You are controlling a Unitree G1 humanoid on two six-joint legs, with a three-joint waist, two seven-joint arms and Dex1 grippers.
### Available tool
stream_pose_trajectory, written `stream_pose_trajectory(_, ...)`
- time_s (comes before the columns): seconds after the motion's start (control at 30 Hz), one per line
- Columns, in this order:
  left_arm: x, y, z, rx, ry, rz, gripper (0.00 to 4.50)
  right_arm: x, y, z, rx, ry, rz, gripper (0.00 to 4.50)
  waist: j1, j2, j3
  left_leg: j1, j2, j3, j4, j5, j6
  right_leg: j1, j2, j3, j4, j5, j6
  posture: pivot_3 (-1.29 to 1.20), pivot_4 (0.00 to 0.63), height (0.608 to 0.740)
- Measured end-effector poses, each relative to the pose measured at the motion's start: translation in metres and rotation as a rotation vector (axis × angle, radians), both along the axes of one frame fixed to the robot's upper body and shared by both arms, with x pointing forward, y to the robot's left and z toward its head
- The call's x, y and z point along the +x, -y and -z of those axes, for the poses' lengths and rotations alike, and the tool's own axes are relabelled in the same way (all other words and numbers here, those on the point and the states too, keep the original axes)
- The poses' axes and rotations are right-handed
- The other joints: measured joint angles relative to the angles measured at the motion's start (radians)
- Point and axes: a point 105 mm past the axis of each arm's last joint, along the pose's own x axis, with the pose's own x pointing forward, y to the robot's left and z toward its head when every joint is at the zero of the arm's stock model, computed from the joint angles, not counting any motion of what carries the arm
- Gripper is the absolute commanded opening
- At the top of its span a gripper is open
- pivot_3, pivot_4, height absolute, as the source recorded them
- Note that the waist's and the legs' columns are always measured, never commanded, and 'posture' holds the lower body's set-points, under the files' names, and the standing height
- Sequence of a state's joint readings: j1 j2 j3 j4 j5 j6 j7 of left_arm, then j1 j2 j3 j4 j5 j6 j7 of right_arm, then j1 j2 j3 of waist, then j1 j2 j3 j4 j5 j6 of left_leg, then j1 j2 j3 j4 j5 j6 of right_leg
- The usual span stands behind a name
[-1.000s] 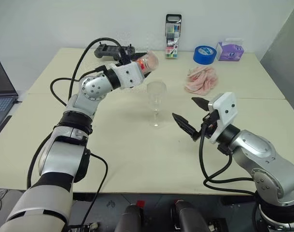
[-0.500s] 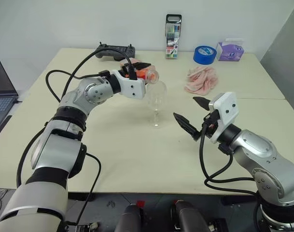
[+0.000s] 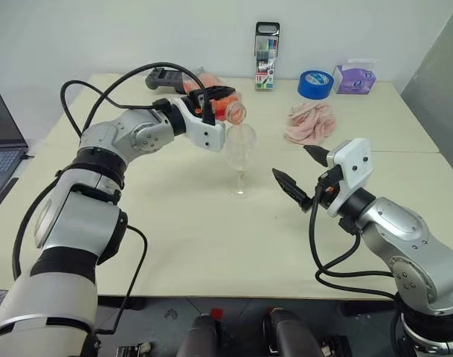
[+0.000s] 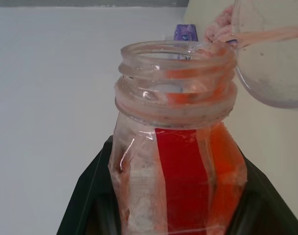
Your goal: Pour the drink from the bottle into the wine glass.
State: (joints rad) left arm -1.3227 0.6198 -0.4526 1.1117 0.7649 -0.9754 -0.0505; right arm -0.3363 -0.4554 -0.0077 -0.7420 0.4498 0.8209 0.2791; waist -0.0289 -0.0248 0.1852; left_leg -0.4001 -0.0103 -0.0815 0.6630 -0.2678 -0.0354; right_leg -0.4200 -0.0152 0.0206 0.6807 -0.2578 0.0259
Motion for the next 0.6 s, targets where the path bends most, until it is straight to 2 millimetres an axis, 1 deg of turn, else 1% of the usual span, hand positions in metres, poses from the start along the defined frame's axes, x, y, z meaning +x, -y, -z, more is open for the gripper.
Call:
stream_pose_trajectory(0.37,-0.0004,-0.0002,0.0024,0.029,0.006,0.004,1.84,-0.0004,-0.0014,0.0013,-0.008,-0.003,-0.006,4.5,0.0,0.0,0.0,0.0,0.0,0.0,0.0,0.0,0.0,0.0,0.0,0.0,0.0,0.0,0.0,0.0,0.15,0.74)
stream_pose_trajectory(0.6,-0.0006,-0.0007,-0.0019,0.03,0.017,0.003,1.84,-0.0001,-0.0006,0.0018,-0.021,-0.002,-0.003,4.5,0.0,0.0,0.0,0.0,0.0,0.0,0.001,0.0,0.0,0.0,0.0,0.0,0.001,0.0,0.0,0.0,0.15,0.74)
